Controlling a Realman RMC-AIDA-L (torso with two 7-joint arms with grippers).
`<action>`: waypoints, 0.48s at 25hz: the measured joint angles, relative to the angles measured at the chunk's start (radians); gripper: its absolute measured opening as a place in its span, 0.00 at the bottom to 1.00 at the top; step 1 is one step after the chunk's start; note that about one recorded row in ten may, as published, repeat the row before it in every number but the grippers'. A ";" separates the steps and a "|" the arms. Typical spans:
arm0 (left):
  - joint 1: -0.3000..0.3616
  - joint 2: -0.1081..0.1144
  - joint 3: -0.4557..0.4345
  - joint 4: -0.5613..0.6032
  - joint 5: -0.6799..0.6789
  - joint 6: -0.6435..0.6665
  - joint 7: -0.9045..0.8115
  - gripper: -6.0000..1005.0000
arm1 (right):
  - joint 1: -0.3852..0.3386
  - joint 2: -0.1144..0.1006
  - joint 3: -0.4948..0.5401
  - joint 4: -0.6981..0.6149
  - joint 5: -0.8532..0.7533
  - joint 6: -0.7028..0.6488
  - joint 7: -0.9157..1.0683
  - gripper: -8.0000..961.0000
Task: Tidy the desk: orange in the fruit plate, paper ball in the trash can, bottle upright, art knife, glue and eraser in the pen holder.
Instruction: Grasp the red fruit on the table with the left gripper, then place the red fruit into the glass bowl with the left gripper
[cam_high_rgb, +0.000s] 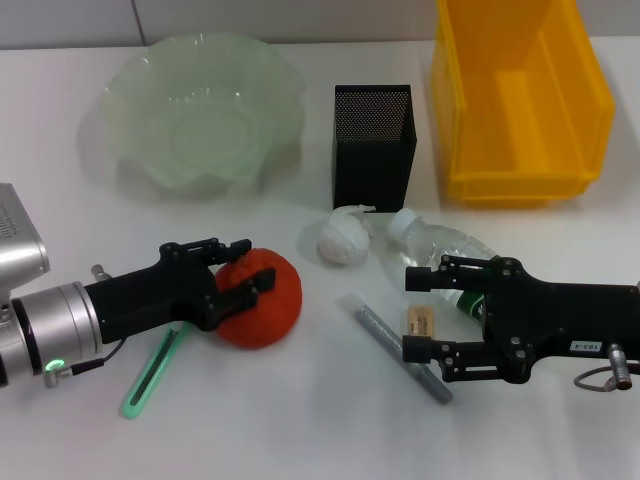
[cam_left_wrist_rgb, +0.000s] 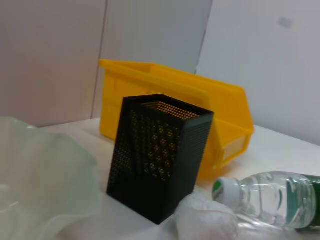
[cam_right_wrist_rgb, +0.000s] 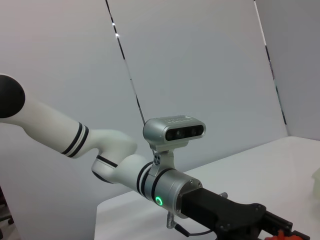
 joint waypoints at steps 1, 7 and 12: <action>0.000 0.000 0.000 0.000 -0.001 -0.002 0.000 0.61 | 0.000 0.000 0.000 0.000 0.000 0.000 0.000 0.82; 0.001 0.001 0.001 0.000 -0.002 0.000 0.000 0.37 | -0.001 0.001 0.000 0.000 0.000 0.000 0.000 0.82; 0.002 0.005 0.000 0.011 -0.018 0.060 -0.008 0.25 | -0.001 0.001 0.000 0.000 0.000 0.001 0.000 0.82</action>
